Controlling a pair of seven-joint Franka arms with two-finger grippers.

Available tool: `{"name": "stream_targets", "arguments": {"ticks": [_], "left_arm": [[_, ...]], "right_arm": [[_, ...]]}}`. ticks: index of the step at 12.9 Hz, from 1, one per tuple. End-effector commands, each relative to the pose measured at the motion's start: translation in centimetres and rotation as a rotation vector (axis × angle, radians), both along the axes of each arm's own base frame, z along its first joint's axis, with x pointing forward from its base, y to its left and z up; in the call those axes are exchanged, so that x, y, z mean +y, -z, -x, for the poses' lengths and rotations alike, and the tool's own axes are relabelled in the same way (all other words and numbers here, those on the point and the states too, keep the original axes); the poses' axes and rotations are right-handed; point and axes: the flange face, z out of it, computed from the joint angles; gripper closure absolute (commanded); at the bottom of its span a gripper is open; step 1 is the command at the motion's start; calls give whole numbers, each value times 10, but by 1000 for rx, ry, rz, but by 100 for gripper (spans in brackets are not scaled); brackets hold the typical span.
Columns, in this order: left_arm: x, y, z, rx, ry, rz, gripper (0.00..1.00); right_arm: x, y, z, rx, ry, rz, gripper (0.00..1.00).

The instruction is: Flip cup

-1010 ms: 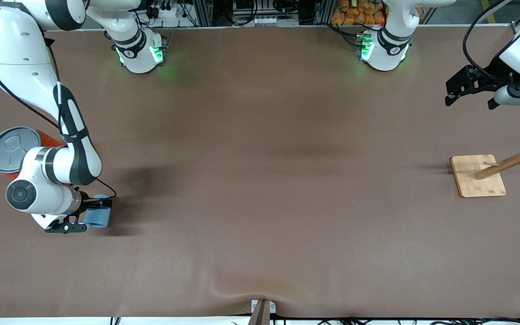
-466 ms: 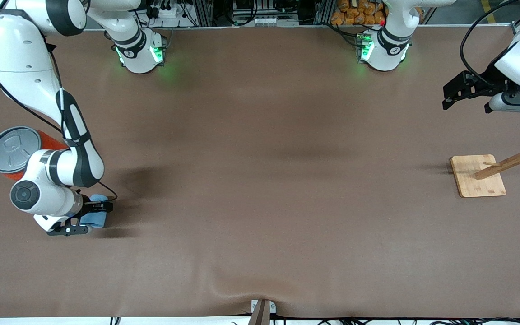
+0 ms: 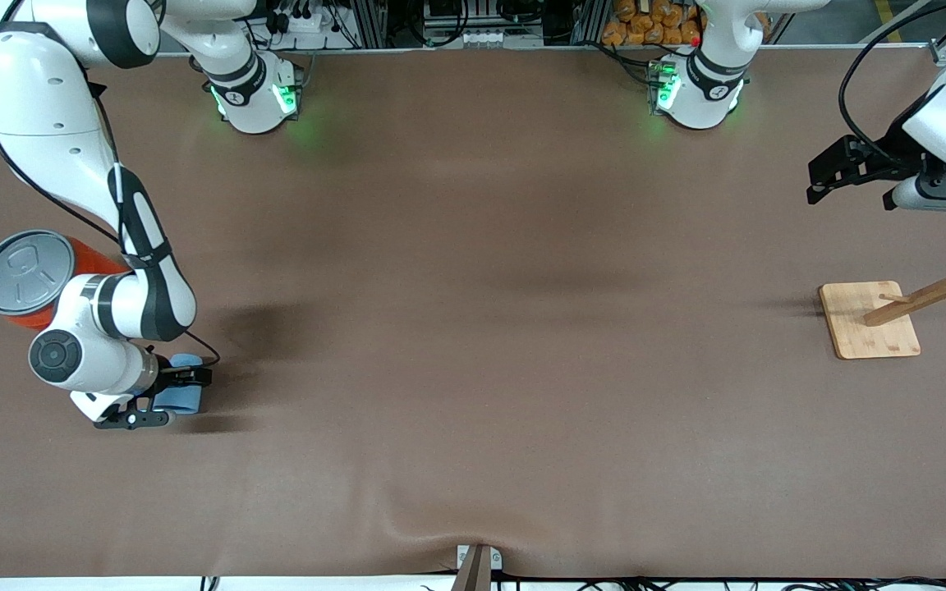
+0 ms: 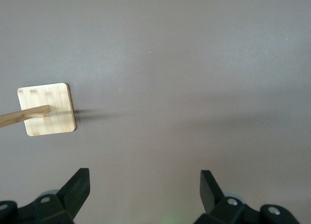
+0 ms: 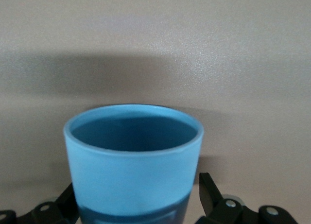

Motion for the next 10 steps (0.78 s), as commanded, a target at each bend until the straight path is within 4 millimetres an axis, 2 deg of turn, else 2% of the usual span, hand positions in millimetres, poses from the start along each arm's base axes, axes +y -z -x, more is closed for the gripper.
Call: {"name": "stream_targets", "arguments": {"ticks": [1,10], "left_arm": [[0,-3,-2,-9,-15,11,0],[-3,8,-11,-7,-11,16,0]], "right_arm": [[-1,1,-4,-8,-5,-10,0],[-1,1,-5,-12,-13,-10,2]]}}
